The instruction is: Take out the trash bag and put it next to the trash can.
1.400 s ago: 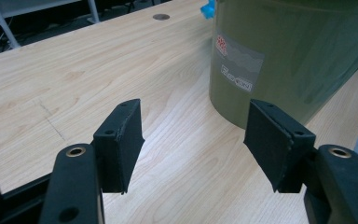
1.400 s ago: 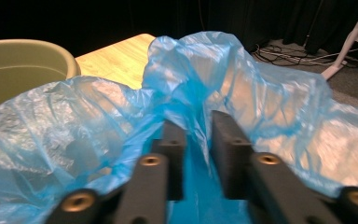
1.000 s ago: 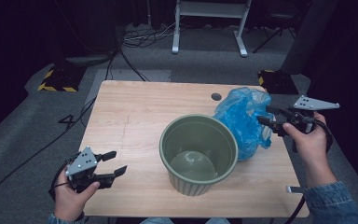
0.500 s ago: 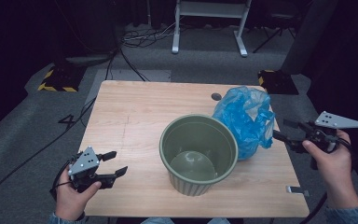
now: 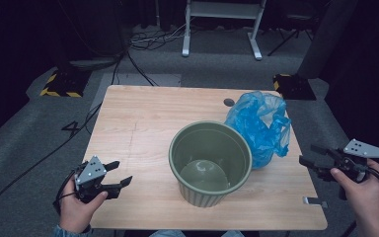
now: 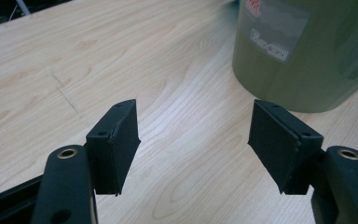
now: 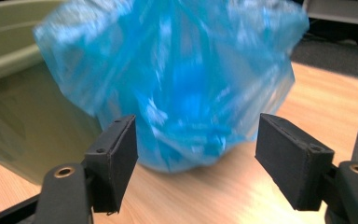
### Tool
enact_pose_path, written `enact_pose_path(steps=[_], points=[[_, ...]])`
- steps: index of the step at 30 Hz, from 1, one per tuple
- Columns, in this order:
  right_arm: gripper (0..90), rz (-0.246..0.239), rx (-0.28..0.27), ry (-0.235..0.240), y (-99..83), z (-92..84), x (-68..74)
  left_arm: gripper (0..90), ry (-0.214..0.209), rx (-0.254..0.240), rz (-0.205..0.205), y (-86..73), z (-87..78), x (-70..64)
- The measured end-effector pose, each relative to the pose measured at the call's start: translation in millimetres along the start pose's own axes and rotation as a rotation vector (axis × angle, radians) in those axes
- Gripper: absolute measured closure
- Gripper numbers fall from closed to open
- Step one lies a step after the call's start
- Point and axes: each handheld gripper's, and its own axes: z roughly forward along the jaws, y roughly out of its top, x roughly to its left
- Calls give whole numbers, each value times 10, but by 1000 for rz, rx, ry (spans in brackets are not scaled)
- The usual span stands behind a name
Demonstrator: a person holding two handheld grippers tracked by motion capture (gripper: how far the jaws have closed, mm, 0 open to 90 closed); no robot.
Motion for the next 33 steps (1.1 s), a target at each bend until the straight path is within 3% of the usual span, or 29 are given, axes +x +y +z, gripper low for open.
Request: enact_pose_path(steps=[7,17,23,33], points=[[295,27,43,-24,-283,40,-44,330,7,26,-16,-87,43,17],[291,25,120,-80,-649,172,-77,329,18,65,-39,-241,107,61],[298,22,181,-97,-875,314,-83,313,52,78,-63,-331,156,108],[264,15,257,-130,-1213,552,-59,304,40,131,-86,-491,253,163]])
